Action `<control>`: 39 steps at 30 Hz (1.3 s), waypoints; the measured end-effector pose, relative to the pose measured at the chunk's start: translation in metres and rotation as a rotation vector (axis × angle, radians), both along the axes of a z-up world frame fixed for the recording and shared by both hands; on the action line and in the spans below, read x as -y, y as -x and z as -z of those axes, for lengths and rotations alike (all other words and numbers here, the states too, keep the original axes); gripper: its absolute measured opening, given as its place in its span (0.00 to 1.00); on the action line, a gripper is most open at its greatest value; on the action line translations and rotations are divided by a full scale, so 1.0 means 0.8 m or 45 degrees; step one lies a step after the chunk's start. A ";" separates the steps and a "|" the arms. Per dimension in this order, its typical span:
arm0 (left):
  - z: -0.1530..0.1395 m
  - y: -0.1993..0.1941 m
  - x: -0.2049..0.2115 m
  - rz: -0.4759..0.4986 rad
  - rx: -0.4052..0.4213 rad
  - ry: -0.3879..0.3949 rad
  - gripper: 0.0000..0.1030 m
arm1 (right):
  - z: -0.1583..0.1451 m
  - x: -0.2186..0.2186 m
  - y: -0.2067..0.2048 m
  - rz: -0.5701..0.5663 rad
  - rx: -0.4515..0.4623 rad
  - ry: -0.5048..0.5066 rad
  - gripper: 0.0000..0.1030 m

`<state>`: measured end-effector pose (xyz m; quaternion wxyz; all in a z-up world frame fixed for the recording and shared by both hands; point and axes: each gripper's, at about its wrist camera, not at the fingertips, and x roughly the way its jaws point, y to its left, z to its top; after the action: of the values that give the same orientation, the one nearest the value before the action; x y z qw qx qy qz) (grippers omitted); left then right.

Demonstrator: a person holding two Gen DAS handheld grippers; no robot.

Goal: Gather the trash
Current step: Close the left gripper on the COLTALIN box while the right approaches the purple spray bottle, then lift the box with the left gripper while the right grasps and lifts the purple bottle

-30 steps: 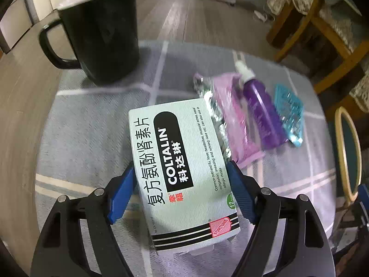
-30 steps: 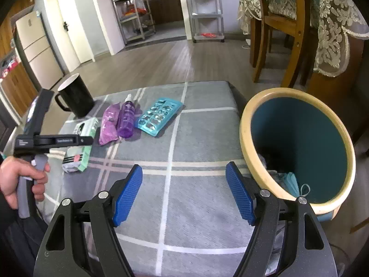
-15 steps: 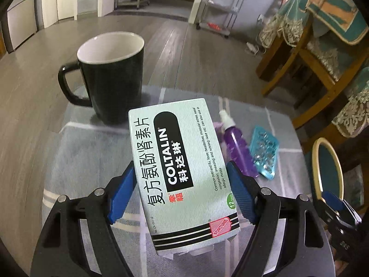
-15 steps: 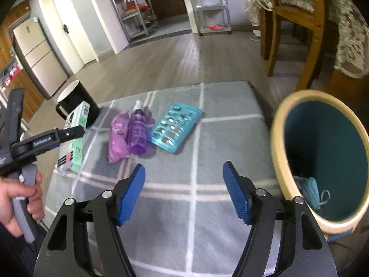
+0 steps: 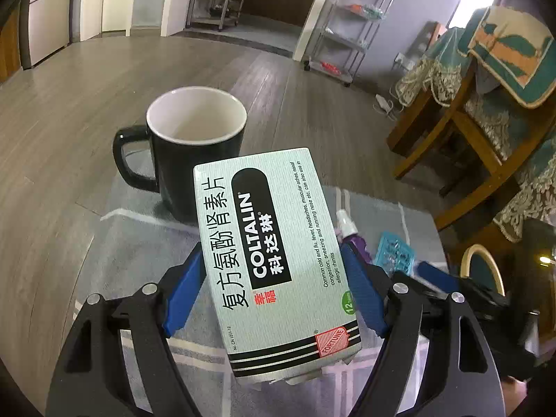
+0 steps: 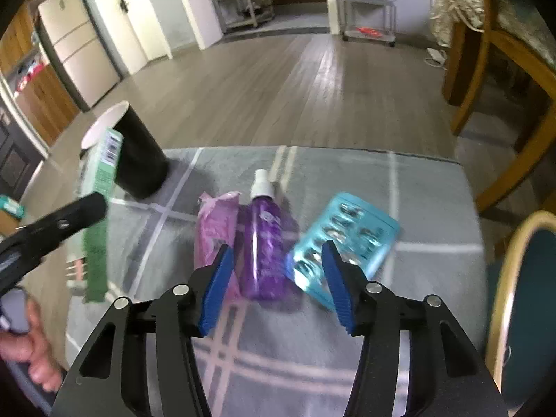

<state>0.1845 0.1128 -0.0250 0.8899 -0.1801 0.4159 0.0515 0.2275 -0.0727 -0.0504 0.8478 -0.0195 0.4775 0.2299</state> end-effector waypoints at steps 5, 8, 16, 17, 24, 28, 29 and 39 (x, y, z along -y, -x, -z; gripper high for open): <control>-0.005 0.001 0.002 0.015 0.019 0.001 0.74 | 0.022 -0.028 -0.025 -0.036 -0.052 0.075 0.46; -0.006 0.001 0.000 0.013 0.026 0.018 0.74 | 0.033 -0.036 -0.034 -0.046 -0.083 0.089 0.43; -0.002 0.000 -0.006 0.028 0.022 0.041 0.74 | 0.056 -0.048 -0.040 -0.069 -0.124 0.112 0.33; -0.001 -0.001 -0.006 0.033 0.022 0.039 0.74 | 0.055 -0.047 -0.039 -0.068 -0.119 0.111 0.33; -0.003 -0.002 -0.002 0.065 0.027 0.017 0.74 | 0.038 -0.028 -0.019 -0.048 -0.082 0.038 0.33; -0.005 -0.002 0.005 0.087 0.033 0.000 0.74 | 0.017 -0.008 -0.001 -0.032 -0.041 -0.016 0.33; -0.005 -0.002 0.006 0.092 0.032 -0.001 0.74 | 0.011 -0.001 0.005 -0.028 -0.028 -0.029 0.33; -0.008 -0.001 0.027 0.168 0.043 -0.018 0.74 | -0.022 0.072 0.068 0.035 0.042 -0.072 0.33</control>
<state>0.1854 0.0909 -0.0186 0.8995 -0.1468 0.4115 -0.0072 0.1727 -0.1305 -0.0331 0.8587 0.0074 0.4571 0.2314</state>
